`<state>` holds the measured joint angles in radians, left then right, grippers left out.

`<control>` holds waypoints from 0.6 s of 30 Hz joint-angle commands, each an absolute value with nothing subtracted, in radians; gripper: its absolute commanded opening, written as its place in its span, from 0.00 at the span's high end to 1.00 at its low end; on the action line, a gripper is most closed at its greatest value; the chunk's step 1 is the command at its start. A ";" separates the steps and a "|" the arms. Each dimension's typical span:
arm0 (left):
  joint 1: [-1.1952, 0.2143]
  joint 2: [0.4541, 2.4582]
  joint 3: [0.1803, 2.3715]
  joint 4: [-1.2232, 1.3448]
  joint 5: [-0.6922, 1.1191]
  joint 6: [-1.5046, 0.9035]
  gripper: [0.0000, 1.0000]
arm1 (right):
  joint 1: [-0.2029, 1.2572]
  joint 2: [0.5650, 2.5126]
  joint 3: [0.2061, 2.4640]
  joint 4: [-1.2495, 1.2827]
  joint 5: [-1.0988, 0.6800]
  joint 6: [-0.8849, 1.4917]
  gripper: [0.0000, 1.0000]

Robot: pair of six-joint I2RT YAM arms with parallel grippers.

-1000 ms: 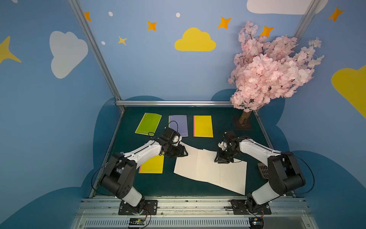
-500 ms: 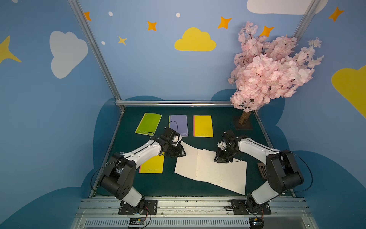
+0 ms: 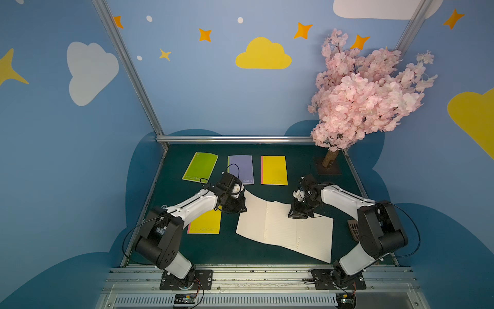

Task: Close the notebook
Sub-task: Close the notebook at the center of the board.

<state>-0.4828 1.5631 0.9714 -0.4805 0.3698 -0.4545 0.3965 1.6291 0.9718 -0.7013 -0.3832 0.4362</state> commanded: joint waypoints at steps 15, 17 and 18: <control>-0.421 1.462 1.010 -0.692 0.240 -0.438 0.94 | 0.397 1.673 1.009 -0.701 -0.399 0.398 0.71; -0.412 1.451 1.021 -0.717 0.204 -0.430 0.94 | 0.397 1.682 1.009 -0.695 -0.407 0.395 0.71; -0.407 1.447 1.025 -0.728 0.195 -0.427 0.94 | 0.397 1.685 1.008 -0.691 -0.411 0.394 0.71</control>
